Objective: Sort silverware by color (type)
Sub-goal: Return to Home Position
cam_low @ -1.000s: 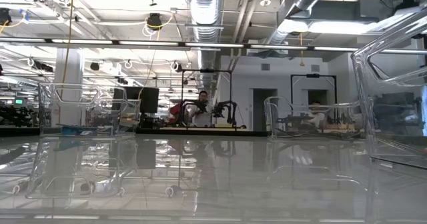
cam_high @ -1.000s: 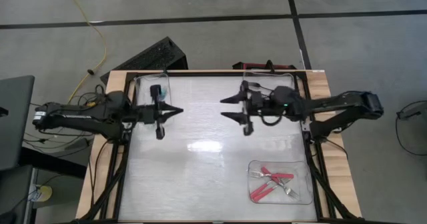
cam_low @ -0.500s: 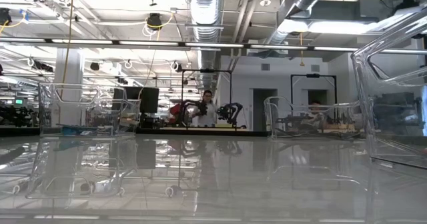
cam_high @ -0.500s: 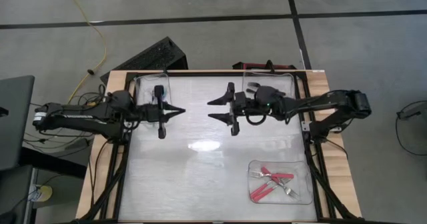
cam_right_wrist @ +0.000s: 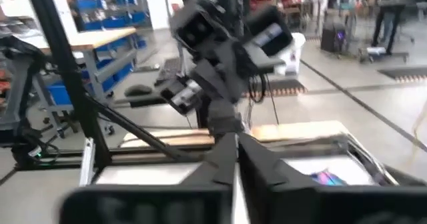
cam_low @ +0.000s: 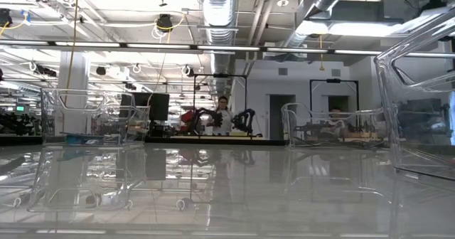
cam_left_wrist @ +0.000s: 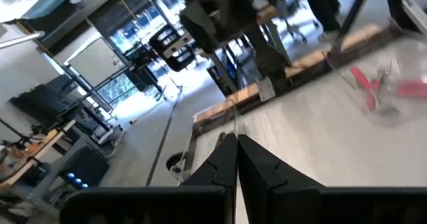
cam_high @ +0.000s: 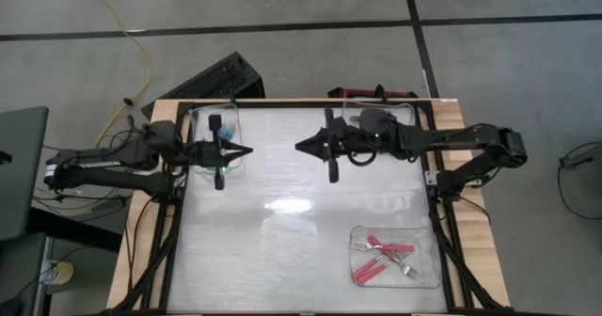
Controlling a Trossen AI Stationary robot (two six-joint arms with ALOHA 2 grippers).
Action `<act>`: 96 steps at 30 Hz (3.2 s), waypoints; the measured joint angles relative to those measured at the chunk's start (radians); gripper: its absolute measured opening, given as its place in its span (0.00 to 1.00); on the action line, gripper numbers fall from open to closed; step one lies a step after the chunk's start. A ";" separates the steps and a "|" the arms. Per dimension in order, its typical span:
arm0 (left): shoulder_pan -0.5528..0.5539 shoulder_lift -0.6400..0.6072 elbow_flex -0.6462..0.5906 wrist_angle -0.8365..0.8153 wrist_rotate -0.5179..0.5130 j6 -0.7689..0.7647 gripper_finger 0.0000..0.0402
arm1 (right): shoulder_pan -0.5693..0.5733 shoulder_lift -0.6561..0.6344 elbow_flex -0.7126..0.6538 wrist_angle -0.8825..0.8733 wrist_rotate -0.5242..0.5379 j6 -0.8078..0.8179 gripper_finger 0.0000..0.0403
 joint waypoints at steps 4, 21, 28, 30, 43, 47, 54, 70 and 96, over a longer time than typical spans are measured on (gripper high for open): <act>0.000 0.004 0.074 -0.133 0.004 0.054 0.00 | -0.019 0.000 0.039 -0.084 0.003 0.009 0.04; -0.001 -0.112 0.128 -0.225 -0.046 0.062 0.00 | -0.069 -0.111 0.083 -0.304 0.004 -0.014 0.04; -0.001 -0.231 0.121 -0.377 -0.105 0.062 0.00 | -0.094 -0.229 0.068 -0.455 0.005 -0.046 0.04; -0.001 -0.256 0.121 -0.425 -0.105 0.062 0.00 | -0.106 -0.268 0.019 -0.449 0.004 -0.047 0.04; -0.001 -0.592 -0.279 -0.255 -0.042 0.035 0.00 | -0.178 -0.496 -0.529 0.011 -0.047 0.121 0.04; -0.002 -0.686 -0.427 -0.151 -0.015 -0.016 0.00 | -0.167 -0.522 -0.672 0.140 -0.048 0.193 0.04; -0.002 -0.721 -0.574 -0.104 -0.020 -0.031 0.00 | -0.168 -0.522 -0.848 0.284 -0.048 0.214 0.04; -0.001 -0.721 -0.683 -0.017 -0.020 -0.095 0.00 | -0.192 -0.523 -1.123 0.627 -0.022 0.260 0.03; -0.001 -0.719 -0.690 -0.004 -0.010 0.027 0.00 | -0.174 -0.523 -1.127 0.626 -0.022 0.070 0.18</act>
